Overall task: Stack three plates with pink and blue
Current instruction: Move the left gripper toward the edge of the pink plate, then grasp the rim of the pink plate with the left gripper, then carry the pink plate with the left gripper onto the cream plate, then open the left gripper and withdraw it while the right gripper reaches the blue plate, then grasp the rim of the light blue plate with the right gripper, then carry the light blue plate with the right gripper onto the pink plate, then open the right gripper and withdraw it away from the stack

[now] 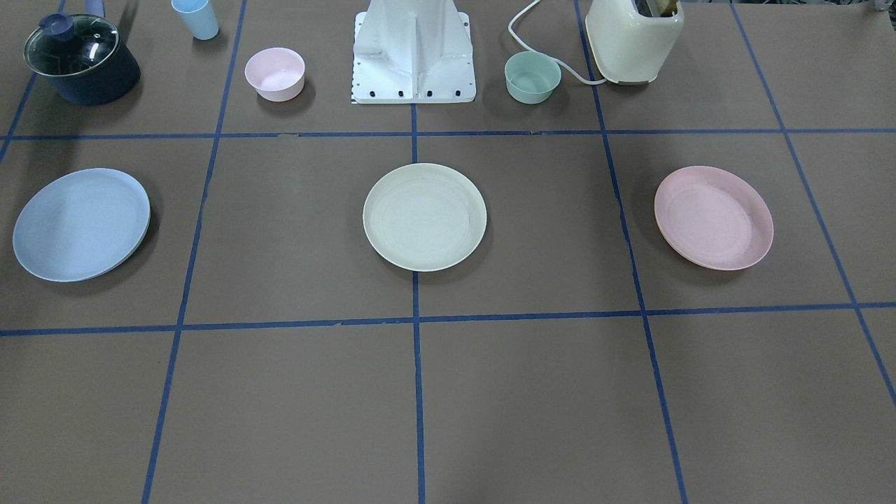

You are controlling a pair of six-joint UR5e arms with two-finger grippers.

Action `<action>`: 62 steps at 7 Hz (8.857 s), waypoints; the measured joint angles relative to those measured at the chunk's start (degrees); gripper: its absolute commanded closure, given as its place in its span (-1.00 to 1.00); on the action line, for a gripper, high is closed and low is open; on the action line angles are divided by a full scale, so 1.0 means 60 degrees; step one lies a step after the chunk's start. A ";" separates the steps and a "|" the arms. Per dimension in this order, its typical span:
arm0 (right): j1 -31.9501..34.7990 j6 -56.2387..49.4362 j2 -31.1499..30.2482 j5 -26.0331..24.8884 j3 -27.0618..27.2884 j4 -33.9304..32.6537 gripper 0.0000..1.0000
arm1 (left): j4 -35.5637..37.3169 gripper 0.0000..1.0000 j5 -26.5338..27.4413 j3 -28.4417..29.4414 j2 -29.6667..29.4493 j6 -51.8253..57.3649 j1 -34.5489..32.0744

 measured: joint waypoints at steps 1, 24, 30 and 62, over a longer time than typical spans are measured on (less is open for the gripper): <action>-0.0171 0.0219 -0.0036 -0.0145 -0.0011 0.0197 -1.00 | -0.1036 -1.00 0.0531 0.0264 0.0262 -0.1483 0.0942; -0.0278 0.0368 -0.0100 -0.0431 -0.0026 0.0360 -1.00 | 0.3648 -0.86 0.6661 -0.2329 -0.4013 -1.1179 0.9283; -0.0839 0.0992 -0.0120 -0.1105 -0.0277 0.0466 -0.96 | 0.3938 -1.00 0.5499 -0.2858 -0.3380 -0.8257 0.7894; -0.5284 0.6253 0.5829 -0.3843 0.0413 -0.3867 -1.00 | 0.6805 -1.00 0.2045 -0.1437 0.0665 0.4484 -0.1434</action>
